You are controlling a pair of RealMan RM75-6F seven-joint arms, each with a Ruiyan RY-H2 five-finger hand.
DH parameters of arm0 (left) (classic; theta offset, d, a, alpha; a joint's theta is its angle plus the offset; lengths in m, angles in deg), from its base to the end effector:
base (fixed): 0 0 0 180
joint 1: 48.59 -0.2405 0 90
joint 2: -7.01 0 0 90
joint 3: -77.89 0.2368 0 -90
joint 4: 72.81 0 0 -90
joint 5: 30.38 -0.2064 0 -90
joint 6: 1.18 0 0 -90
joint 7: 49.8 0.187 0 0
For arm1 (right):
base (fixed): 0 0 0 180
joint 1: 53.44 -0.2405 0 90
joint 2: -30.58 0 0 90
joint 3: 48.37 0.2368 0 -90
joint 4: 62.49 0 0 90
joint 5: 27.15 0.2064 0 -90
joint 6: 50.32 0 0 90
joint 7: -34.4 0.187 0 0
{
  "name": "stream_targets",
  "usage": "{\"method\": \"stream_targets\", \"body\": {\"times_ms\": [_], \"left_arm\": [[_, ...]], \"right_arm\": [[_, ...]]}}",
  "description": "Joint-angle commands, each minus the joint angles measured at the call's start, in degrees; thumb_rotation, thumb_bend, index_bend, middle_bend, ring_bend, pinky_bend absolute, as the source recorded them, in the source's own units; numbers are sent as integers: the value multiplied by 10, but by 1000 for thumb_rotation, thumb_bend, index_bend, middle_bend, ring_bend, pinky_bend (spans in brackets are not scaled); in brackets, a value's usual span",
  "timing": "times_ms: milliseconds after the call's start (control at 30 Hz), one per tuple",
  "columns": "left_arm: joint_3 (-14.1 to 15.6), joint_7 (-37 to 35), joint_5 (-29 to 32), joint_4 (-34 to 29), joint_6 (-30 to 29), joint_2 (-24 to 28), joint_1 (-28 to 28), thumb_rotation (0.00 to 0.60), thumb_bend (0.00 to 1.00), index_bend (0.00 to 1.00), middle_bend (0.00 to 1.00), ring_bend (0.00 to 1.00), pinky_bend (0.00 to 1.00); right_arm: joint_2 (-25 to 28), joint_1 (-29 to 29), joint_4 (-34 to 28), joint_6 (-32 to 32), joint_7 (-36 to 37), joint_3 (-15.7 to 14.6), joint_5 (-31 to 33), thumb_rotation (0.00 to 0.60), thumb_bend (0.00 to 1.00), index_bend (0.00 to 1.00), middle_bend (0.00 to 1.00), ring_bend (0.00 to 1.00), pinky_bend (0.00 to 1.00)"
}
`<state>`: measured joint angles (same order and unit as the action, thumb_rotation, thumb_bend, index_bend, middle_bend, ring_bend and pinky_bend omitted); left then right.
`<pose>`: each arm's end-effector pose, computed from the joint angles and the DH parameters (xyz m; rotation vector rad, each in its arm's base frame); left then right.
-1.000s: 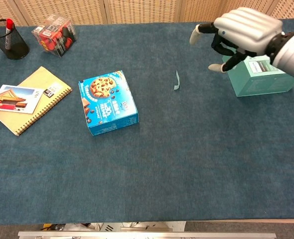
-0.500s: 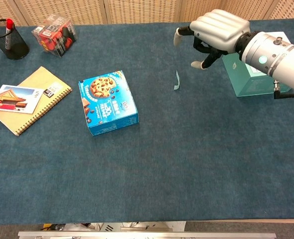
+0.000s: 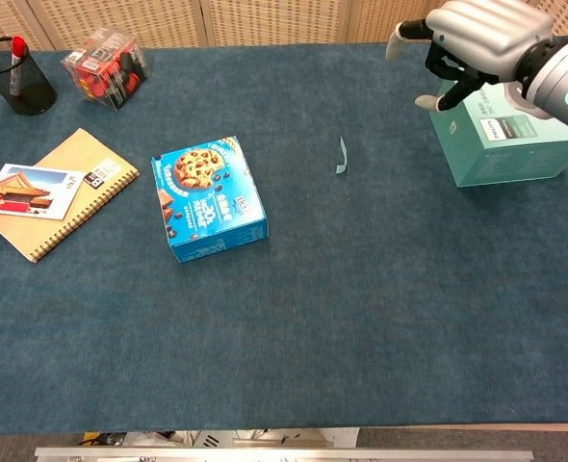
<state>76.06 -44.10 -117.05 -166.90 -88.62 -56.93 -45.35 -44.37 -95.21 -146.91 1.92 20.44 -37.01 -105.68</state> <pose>-0.2891 0.2099 0.1549 -1.3912 -0.8437 -0.8512 -0.1325 -0.3924 0.0456 1.9533 -0.6200 0.8916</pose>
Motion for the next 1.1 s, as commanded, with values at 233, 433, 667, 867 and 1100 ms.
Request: {"method": "stream_targets", "body": {"times_ms": [233, 433, 667, 867, 1100], "left_arm": [[1, 3, 0, -5, -4, 0, -3, 600, 294, 145, 246, 244, 197], [2, -6, 5, -1, -9, 0, -10, 600, 294, 145, 246, 244, 197], [4, -20, 7, 9, -13, -1, -16, 600, 294, 146, 246, 244, 197], [5, -29, 8, 16, -15, -3, -20, 600, 293, 145, 246, 244, 197], [8, -38, 9, 23, -11, -4, -23, 600, 294, 145, 246, 244, 198]], "right_arm": [[-59, -53, 55, -60, -26, -1, 28, 600, 298, 413, 954, 972, 1000], [-110, -87, 108, -97, -59, -1, 61, 600, 301, 430, 954, 972, 1000], [-161, -115, 166, -124, -86, -5, 96, 600, 266, 448, 954, 973, 1000], [-193, -128, 205, -139, -102, -15, 112, 600, 254, 463, 954, 974, 1000], [-218, -136, 238, -151, -111, -29, 117, 600, 254, 464, 954, 975, 1000]]}}
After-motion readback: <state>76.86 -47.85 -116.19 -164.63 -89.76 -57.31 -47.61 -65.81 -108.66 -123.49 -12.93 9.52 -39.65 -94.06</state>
